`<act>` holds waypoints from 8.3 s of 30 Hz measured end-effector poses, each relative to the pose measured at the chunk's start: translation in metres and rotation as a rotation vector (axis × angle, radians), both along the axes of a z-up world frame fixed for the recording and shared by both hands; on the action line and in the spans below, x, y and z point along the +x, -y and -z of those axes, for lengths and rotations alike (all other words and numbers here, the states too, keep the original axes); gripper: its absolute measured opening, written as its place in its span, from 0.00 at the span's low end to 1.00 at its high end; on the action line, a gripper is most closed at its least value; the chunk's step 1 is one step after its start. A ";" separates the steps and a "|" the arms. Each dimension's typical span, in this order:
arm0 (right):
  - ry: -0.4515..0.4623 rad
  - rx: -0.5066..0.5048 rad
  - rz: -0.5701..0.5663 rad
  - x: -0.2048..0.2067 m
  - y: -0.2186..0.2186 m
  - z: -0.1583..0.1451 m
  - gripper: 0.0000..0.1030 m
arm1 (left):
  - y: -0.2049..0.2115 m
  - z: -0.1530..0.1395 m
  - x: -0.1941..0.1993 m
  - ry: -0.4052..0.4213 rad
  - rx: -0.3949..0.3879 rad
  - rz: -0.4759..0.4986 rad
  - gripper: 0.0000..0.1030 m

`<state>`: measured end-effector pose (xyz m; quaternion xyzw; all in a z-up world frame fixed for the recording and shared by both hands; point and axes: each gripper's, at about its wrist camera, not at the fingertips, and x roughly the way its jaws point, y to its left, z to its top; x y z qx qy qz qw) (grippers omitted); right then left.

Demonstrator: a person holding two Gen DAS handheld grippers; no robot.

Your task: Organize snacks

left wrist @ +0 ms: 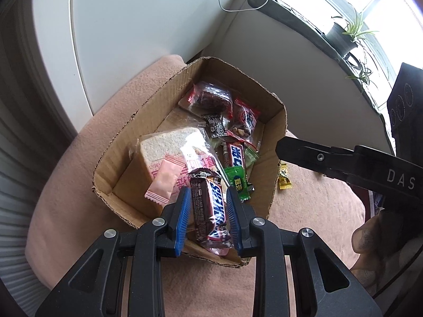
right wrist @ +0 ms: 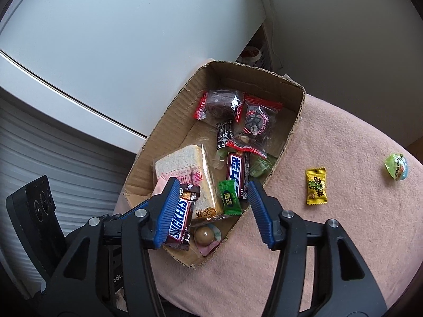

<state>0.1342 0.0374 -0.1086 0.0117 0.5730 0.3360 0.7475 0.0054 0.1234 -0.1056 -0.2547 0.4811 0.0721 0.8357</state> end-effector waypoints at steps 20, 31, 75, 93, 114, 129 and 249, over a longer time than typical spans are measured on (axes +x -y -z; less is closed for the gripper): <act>0.041 -0.008 0.092 0.010 0.056 -0.013 0.68 | 0.024 -0.022 0.010 0.045 0.080 0.059 0.26; 0.077 0.040 0.220 0.016 0.138 -0.010 0.85 | 0.046 -0.025 0.020 0.054 0.073 0.115 0.26; 0.187 -0.240 -0.139 0.111 0.177 0.067 0.72 | 0.152 0.058 0.110 -0.065 0.014 0.116 0.26; 0.145 -0.291 -0.165 0.120 0.160 0.095 0.72 | 0.139 0.066 0.133 -0.108 -0.007 0.066 0.27; 0.157 -0.317 -0.177 0.112 0.160 0.097 0.39 | 0.170 0.067 0.143 -0.082 0.143 0.120 0.19; 0.168 -0.278 -0.135 0.085 0.176 0.086 0.35 | 0.159 0.057 0.116 -0.060 0.093 0.139 0.19; 0.313 -0.202 0.017 -0.077 0.072 -0.050 0.69 | 0.006 -0.057 -0.031 0.013 0.239 0.042 0.58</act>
